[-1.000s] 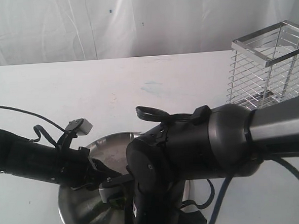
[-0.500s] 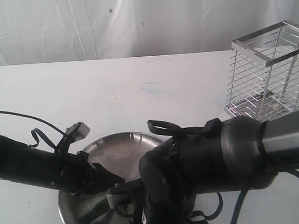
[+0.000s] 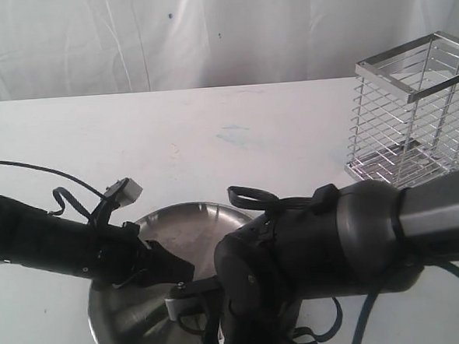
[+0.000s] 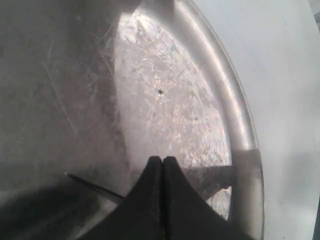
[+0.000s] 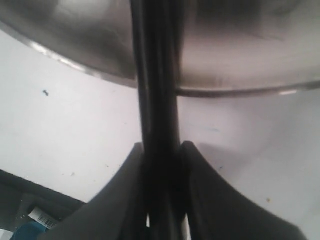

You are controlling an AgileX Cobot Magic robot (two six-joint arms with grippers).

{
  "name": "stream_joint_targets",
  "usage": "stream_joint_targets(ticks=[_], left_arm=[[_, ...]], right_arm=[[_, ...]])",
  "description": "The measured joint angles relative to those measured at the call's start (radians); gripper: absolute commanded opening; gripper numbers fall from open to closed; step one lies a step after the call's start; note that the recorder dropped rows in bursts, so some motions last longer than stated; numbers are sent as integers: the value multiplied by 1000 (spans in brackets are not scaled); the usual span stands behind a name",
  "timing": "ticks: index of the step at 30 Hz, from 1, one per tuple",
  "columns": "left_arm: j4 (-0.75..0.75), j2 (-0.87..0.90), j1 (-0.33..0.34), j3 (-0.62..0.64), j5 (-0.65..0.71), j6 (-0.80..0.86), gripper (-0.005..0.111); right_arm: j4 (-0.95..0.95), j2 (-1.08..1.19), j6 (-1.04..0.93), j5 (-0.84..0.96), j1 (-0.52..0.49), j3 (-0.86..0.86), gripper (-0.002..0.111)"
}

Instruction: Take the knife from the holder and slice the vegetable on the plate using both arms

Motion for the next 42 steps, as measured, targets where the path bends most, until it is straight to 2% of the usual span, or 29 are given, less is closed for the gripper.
stream_joint_targets(ticks=[9, 20, 26, 35, 42], left_arm=[[38, -22, 0, -15, -2, 13, 0], [9, -34, 0, 39, -96, -4, 0], [12, -40, 0, 48, -101, -48, 0], [56, -34, -2, 56, -105, -56, 0], [55, -31, -2, 41, -65, -59, 0]], right_arm=[[-3, 0, 6, -2, 0, 6, 0], [-4, -2, -2, 15, 0, -3, 0], [-8, 0, -20, 80, 0, -34, 0], [-79, -4, -24, 339, 0, -36, 0], [-86, -4, -22, 359, 0, -36, 0]])
